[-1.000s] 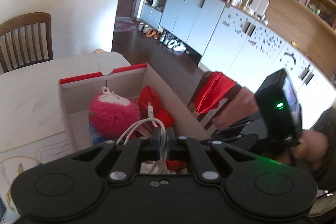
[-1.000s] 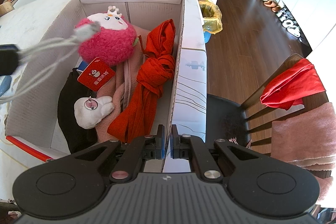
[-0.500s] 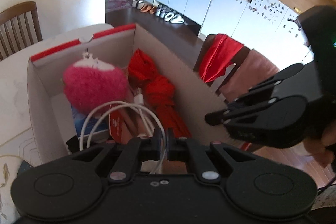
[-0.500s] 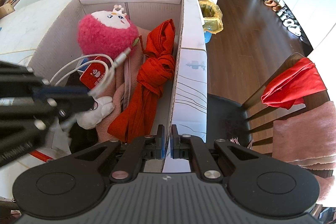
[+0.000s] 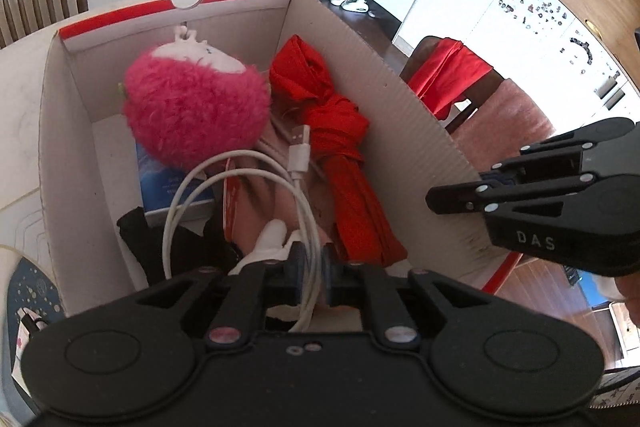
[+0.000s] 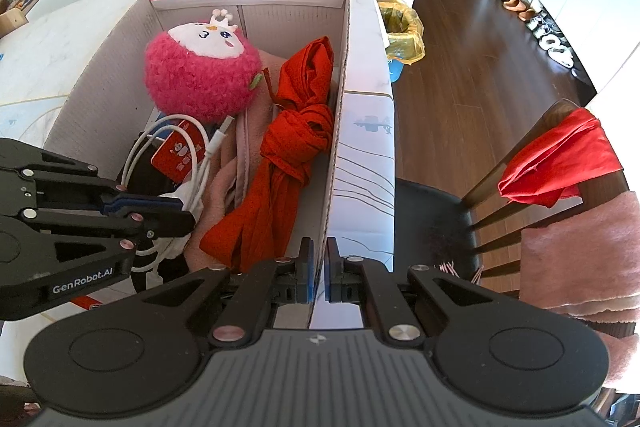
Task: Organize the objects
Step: 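Lower the cable onto the box contents and open the left gripper, then move the left gripper back to the pink-and-white printed pouch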
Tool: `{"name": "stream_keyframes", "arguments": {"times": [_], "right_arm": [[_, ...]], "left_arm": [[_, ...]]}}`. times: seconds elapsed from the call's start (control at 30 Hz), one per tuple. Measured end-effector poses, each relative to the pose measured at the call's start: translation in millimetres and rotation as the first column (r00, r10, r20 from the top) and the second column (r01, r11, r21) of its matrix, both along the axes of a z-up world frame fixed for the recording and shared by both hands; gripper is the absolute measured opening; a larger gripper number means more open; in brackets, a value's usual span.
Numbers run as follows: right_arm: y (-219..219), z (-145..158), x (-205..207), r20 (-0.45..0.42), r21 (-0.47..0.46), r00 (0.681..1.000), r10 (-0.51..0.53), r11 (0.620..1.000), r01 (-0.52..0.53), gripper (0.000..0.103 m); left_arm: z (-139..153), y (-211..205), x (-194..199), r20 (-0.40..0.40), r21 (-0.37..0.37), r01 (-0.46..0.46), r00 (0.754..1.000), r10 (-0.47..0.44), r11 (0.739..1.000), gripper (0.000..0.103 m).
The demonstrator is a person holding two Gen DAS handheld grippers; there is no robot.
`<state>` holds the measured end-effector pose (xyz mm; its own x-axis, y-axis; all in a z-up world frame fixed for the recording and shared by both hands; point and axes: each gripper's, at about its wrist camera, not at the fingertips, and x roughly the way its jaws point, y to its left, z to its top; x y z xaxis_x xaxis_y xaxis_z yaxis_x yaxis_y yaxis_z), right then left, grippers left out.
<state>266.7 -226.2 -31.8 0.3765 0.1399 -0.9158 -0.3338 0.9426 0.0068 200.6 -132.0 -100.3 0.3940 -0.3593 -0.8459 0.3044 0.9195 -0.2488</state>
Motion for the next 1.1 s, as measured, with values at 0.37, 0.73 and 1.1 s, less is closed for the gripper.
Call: {"name": "stream_keyframes", "arguments": {"times": [0.37, 0.73, 1.1], "right_arm": [[-1, 1, 0, -0.002, 0.005, 1.0, -0.006, 1.0, 0.006, 0.004], [-1, 0, -1, -0.003, 0.006, 1.0, -0.006, 1.0, 0.006, 0.004], [-1, 1, -1, -0.001, 0.005, 1.0, -0.007, 1.0, 0.007, 0.004]], "left_arm": [[8, 4, -5, 0.008, -0.039, -0.011, 1.0, 0.011, 0.999, 0.028], [40, 19, -23, 0.061, -0.116, -0.038, 0.997, 0.046, 0.993, 0.042], [72, 44, -45, 0.147, -0.111, -0.103, 0.982, 0.118, 0.989, 0.049]]}}
